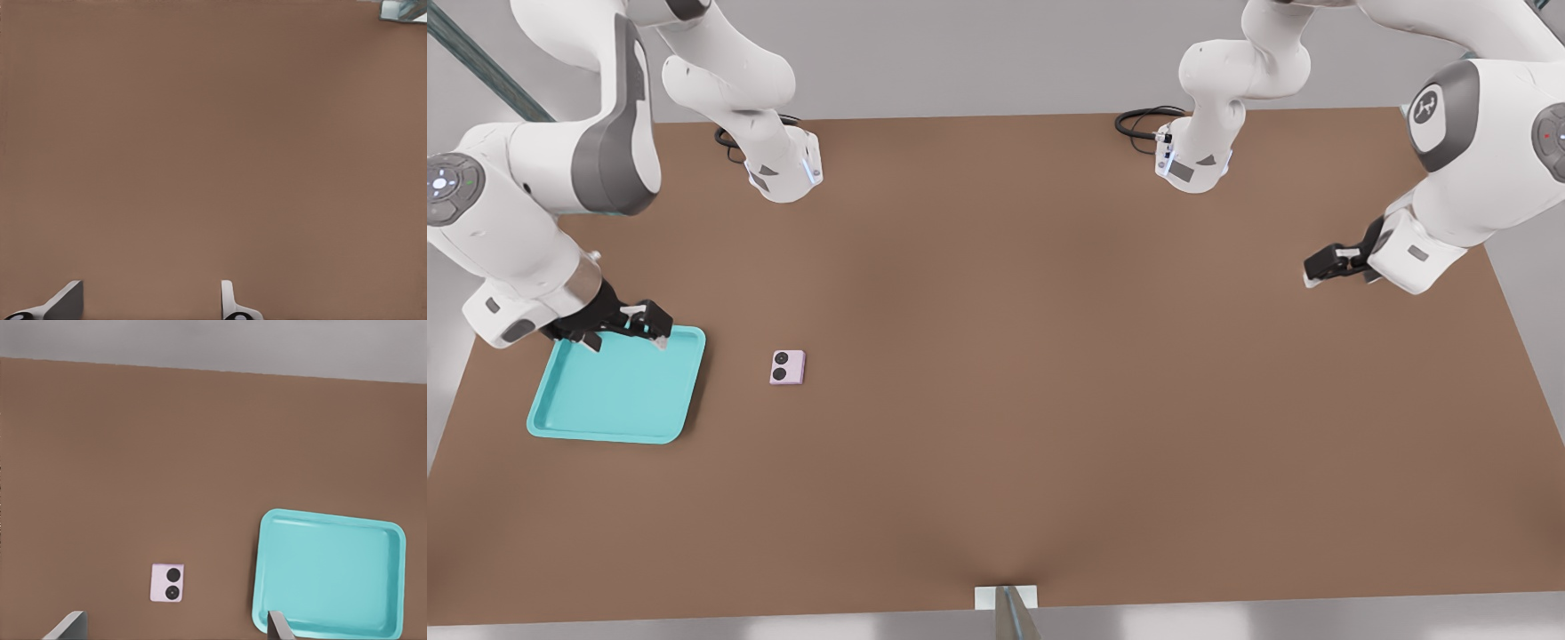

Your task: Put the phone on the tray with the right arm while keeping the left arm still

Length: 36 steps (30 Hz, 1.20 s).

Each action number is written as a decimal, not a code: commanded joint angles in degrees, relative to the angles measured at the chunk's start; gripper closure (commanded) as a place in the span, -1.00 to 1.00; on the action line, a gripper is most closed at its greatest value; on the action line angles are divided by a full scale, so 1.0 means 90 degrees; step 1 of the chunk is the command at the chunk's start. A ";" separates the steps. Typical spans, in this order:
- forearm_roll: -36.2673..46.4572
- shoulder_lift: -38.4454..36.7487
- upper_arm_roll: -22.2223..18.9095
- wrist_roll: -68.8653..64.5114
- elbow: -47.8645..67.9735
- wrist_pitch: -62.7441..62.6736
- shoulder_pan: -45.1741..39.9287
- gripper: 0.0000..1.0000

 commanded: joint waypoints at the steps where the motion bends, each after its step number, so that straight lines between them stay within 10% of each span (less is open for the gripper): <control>1: -0.0011 0.0000 -0.0002 0.0190 0.0026 0.0403 -0.0015 -1.00; 10: -0.0333 0.1181 0.0428 0.3139 -0.2219 0.3830 0.1352 -1.00; 18: -0.0744 0.0634 -0.0217 0.4086 -0.4114 0.4768 0.1313 -1.00; 36: -0.1115 0.1045 -0.0060 0.1616 -0.4915 0.5354 0.1011 -1.00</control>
